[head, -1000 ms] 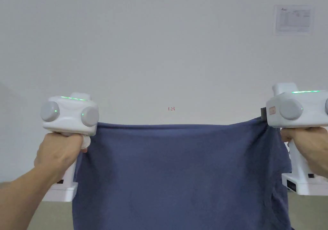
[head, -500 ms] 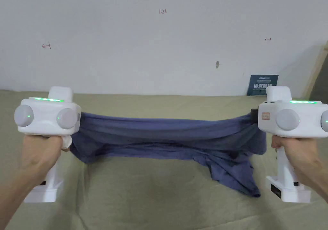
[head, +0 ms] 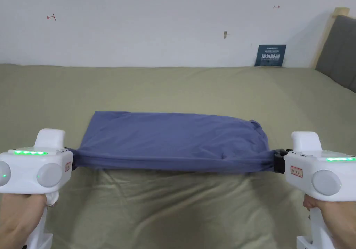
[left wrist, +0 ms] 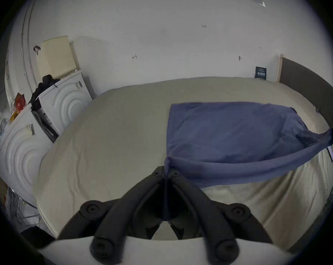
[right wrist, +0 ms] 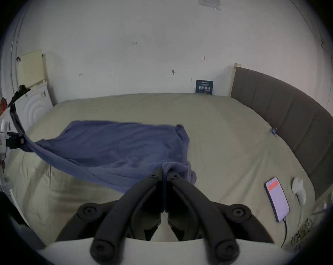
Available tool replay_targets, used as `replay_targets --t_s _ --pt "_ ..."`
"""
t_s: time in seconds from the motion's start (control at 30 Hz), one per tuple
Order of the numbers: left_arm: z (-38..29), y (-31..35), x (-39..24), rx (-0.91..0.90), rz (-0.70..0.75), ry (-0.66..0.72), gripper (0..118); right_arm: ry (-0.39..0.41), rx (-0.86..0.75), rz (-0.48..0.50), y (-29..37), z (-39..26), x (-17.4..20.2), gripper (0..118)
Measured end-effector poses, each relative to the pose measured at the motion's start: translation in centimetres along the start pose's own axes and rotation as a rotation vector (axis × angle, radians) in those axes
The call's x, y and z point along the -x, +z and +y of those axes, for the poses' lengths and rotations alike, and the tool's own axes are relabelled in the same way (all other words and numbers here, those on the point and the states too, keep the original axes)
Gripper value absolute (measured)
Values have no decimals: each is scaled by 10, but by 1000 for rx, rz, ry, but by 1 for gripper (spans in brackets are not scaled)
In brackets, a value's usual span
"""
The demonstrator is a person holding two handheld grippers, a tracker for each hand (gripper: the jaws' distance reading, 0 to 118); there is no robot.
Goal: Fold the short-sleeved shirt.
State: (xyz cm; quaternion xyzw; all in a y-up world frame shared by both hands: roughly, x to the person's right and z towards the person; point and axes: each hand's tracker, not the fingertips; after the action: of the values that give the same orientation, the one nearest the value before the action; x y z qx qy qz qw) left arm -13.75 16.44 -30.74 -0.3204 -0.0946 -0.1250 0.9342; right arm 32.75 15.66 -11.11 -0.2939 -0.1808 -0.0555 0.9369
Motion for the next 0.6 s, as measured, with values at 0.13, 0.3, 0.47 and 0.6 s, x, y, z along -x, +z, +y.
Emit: replay_targets --t_s 0.13,0.3,0.47,0.6 --pt "-38 36 10 14 -41 34 1 -11 28 16 36 -39 -5 4" --pt "-78 71 15 32 -72 12 1 -14 48 21 69 -83 -9 4" --pt "-106 88 24 53 -86 27 1 -40 78 28 88 -112 -15 4" --pt "-122 86 26 85 -100 53 1 -39 108 33 88 -127 -14 4"
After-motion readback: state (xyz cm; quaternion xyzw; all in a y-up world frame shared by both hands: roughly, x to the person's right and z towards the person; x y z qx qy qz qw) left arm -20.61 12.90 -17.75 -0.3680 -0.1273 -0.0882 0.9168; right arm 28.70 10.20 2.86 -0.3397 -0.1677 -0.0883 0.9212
